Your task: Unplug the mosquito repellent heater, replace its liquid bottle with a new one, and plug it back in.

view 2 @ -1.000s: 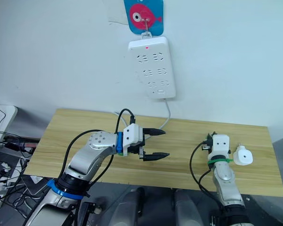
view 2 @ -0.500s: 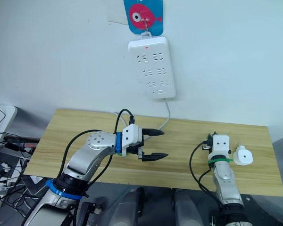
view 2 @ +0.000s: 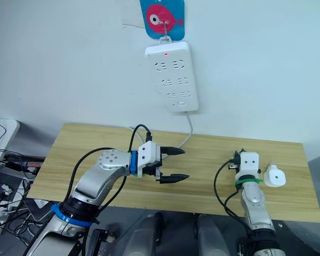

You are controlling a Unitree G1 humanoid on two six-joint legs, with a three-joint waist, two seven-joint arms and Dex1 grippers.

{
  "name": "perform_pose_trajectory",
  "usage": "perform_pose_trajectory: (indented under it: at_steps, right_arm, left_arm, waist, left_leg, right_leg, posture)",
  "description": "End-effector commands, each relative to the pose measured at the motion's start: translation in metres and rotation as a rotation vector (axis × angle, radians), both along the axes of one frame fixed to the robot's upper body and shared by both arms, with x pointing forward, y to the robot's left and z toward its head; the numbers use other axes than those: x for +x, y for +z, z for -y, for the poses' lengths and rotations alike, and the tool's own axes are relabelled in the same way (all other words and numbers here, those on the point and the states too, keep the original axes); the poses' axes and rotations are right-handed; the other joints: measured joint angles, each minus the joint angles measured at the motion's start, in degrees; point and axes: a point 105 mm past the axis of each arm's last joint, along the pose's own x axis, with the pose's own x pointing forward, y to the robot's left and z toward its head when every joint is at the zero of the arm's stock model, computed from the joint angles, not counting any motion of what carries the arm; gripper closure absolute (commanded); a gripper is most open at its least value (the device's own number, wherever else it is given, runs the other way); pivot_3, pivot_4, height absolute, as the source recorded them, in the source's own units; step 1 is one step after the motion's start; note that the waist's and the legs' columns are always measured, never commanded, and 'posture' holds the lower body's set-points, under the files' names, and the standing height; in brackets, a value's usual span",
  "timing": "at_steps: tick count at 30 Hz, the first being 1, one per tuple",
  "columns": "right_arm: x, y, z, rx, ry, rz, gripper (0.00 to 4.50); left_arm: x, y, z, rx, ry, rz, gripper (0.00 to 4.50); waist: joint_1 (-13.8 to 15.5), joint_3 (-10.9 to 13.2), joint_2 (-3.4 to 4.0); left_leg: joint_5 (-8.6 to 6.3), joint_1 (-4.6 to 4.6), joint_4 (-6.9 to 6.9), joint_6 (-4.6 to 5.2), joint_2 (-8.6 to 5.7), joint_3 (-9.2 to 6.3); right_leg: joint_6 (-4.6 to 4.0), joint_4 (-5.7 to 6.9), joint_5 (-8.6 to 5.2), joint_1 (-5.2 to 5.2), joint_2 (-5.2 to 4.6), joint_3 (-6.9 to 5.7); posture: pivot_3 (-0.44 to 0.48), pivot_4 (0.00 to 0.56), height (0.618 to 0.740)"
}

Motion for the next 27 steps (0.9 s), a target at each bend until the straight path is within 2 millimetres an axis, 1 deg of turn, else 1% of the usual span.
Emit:
perform_pose_trajectory:
  at_steps: [1,2,3,10,11,14,17,19,21,22,24,27]
  right_arm:
    - [-0.005,-0.009,0.009,-0.011,-0.023,-0.033,3.28]
    - [-0.006,-0.009,0.009,-0.01,-0.022,-0.034,2.92]
    - [-0.006,-0.009,0.009,-0.009,-0.02,-0.035,2.73]
    - [-0.015,-0.012,0.007,-0.005,0.001,-0.053,0.24]
    - [-0.018,-0.012,0.007,-0.004,0.005,-0.055,0.05]
    - [-0.032,-0.008,0.003,-0.002,0.03,-0.06,0.05]
    - [-0.052,0.004,-0.001,-0.033,0.074,-0.079,0.05]
    - [-0.062,0.016,-0.004,-0.054,0.098,-0.08,0.05]
    - [-0.072,0.035,-0.009,-0.101,0.15,-0.075,0.05]
    - [-0.077,0.044,-0.013,-0.096,0.176,-0.075,0.05]
    - [-0.084,0.057,-0.027,-0.058,0.264,-0.089,0.05]
    - [-0.091,0.076,-0.055,-0.037,0.456,-0.101,0.05]
  left_arm:
    - [-0.006,0.006,0.003,-0.007,-0.028,0.03,0.0]
    - [-0.005,0.006,0.003,-0.007,-0.028,0.031,0.0]
    - [-0.005,0.007,0.003,-0.007,-0.028,0.032,0.0]
    - [-0.007,0.006,0.003,-0.012,-0.025,0.032,0.0]
    - [-0.007,0.007,0.003,-0.015,-0.023,0.031,0.0]
    - [-0.01,0.009,0.001,-0.032,-0.01,0.031,0.0]
    - [-0.015,0.019,-0.007,-0.071,0.033,0.043,0.0]
    - [-0.021,0.027,-0.012,-0.101,0.061,0.058,0.0]
    - [-0.025,0.04,-0.019,-0.168,0.131,0.085,0.0]
    - [-0.027,0.044,-0.024,-0.19,0.168,0.089,0.0]
    - [-0.034,0.042,-0.037,-0.208,0.227,0.081,0.0]
    - [-0.034,0.033,-0.064,-0.245,0.417,0.073,0.0]
  waist:
    - [0.01,0.0,0.0]
    - [0.01,0.0,0.0]
    - [0.01,0.0,0.0]
    - [0.02,0.01,0.01]
    - [0.03,0.01,0.01]
    - [0.09,0.01,0.01]
    - [0.12,0.0,0.02]
    - [0.12,0.0,0.02]
    - [0.11,0.01,0.03]
    - [0.12,0.02,0.04]
    - [0.13,0.02,0.04]
    - [0.34,0.02,0.03]
  left_leg:
    - [0.0,0.0,0.0,0.0,0.0,0.0]
    - [0.0,0.0,0.0,0.0,0.0,-0.01]
    - [0.0,0.0,0.0,0.0,0.0,-0.01]
    - [0.0,0.0,-0.05,0.0,0.01,0.0]
    - [0.0,0.0,-0.05,0.0,0.01,-0.01]
    - [0.0,-0.01,-0.09,0.0,0.0,-0.03]
    - [0.0,-0.01,-0.15,-0.01,0.01,-0.12]
    - [-0.01,-0.02,-0.22,-0.01,0.03,-0.22]
    - [0.0,-0.02,-0.26,-0.03,0.06,-0.25]
    - [0.0,-0.02,-0.26,-0.03,0.07,-0.21]
    - [0.0,-0.03,-0.26,-0.04,0.12,-0.22]
    - [0.01,-0.02,-0.3,-0.05,0.17,-0.33]
  right_leg:
    - [0.0,0.0,0.0,0.0,0.0,0.0]
    - [0.0,0.0,0.0,0.0,0.0,-0.01]
    - [0.0,0.0,0.0,0.0,0.0,-0.01]
    - [0.0,-0.02,0.0,-0.02,0.0,0.0]
    - [0.0,-0.02,0.0,-0.02,0.0,0.0]
    - [0.0,-0.03,-0.01,-0.02,-0.02,0.0]
    - [0.0,-0.04,-0.01,-0.05,-0.05,0.03]
    - [-0.01,-0.04,-0.02,-0.13,-0.08,0.09]
    - [-0.01,-0.05,-0.02,-0.16,-0.08,0.08]
    - [-0.04,-0.05,-0.05,-0.18,-0.09,0.12]
    - [-0.14,-0.05,-0.12,-0.2,-0.1,0.17]
    - [-0.25,-0.06,-0.19,-0.18,-0.09,0.13]
  posture:
    - [0.167,0.355,0.74]
    - [0.167,0.355,0.74]
    - [0.168,0.354,0.74]
    - [0.169,0.349,0.74]
    - [0.169,0.349,0.74]
    - [0.173,0.34,0.74]
    - [0.178,0.334,0.74]
    - [0.19,0.334,0.74]
    - [0.196,0.336,0.74]
    - [0.196,0.336,0.74]
    - [0.205,0.333,0.74]
    - [0.217,0.334,0.74]
